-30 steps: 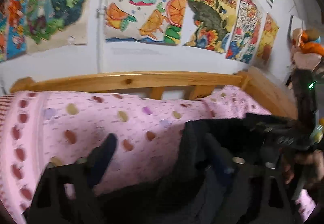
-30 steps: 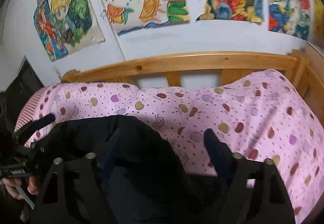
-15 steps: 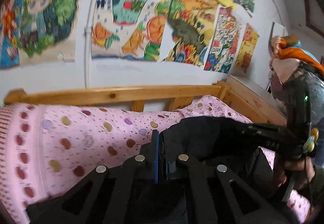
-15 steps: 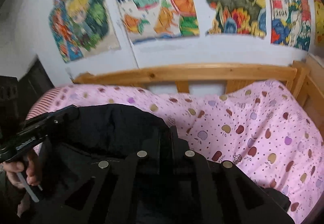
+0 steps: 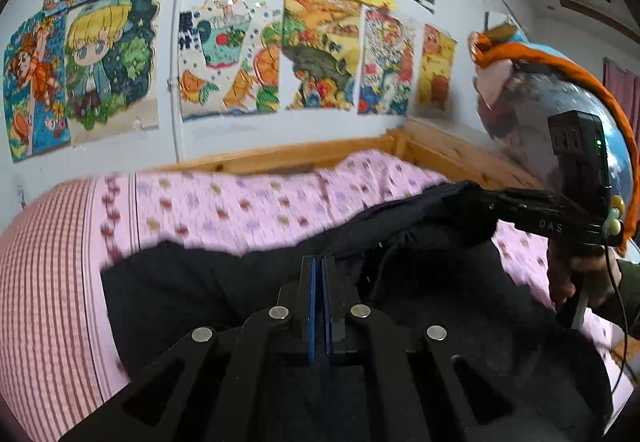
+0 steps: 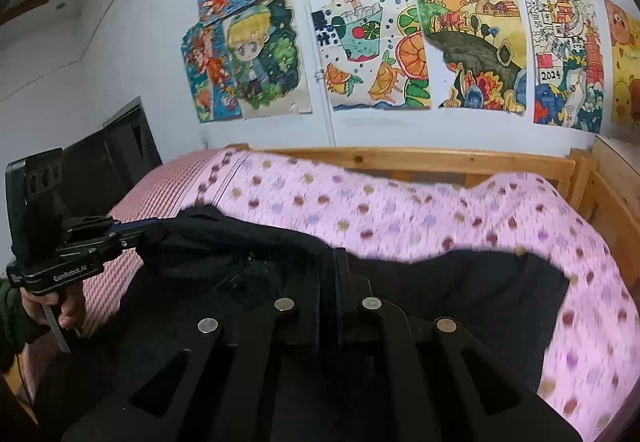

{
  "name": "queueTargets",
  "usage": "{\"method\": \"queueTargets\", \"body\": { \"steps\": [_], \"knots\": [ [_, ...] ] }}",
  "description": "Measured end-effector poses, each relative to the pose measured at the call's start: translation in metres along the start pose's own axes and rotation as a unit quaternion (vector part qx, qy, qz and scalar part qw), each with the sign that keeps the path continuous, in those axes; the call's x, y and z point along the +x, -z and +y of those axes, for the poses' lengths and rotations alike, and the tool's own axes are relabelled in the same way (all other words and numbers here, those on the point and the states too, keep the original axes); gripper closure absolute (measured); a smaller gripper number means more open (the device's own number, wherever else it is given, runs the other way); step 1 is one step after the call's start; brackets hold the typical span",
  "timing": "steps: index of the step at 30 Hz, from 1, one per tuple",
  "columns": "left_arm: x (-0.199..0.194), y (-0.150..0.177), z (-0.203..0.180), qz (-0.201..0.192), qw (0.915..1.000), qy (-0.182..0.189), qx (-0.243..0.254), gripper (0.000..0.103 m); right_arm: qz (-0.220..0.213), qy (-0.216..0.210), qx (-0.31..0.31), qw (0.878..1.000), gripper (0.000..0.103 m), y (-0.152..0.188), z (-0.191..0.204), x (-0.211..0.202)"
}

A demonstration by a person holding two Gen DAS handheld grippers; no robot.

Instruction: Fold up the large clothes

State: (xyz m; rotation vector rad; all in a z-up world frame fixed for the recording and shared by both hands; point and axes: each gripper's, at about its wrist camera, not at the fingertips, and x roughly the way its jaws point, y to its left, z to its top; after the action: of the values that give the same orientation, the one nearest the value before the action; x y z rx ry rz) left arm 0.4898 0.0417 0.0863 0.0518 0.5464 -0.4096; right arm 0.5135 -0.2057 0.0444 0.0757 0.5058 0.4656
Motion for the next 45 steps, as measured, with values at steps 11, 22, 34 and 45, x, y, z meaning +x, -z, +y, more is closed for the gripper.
{"method": "queueTargets", "body": {
  "steps": [11, 22, 34, 45],
  "knots": [
    [0.029, 0.065, -0.012, 0.082, 0.9966, -0.005, -0.003, 0.1, 0.059, 0.049, -0.006, 0.997, 0.099, 0.073, 0.004, 0.012],
    [0.07, 0.09, -0.013, 0.146, 0.9891, -0.019, 0.004, 0.098, 0.094, 0.074, -0.009, 0.993, 0.098, 0.1, 0.001, 0.047],
    [0.011, 0.082, -0.001, 0.084, 0.9961, 0.011, -0.023, 0.054, 0.017, 0.029, 0.015, 0.999, 0.062, 0.094, -0.001, -0.011],
    [0.027, -0.006, 0.04, -0.019, 0.9932, -0.096, -0.064, 0.034, -0.006, 0.102, 0.051, 0.993, 0.062, -0.014, -0.043, 0.027]
  ]
}}
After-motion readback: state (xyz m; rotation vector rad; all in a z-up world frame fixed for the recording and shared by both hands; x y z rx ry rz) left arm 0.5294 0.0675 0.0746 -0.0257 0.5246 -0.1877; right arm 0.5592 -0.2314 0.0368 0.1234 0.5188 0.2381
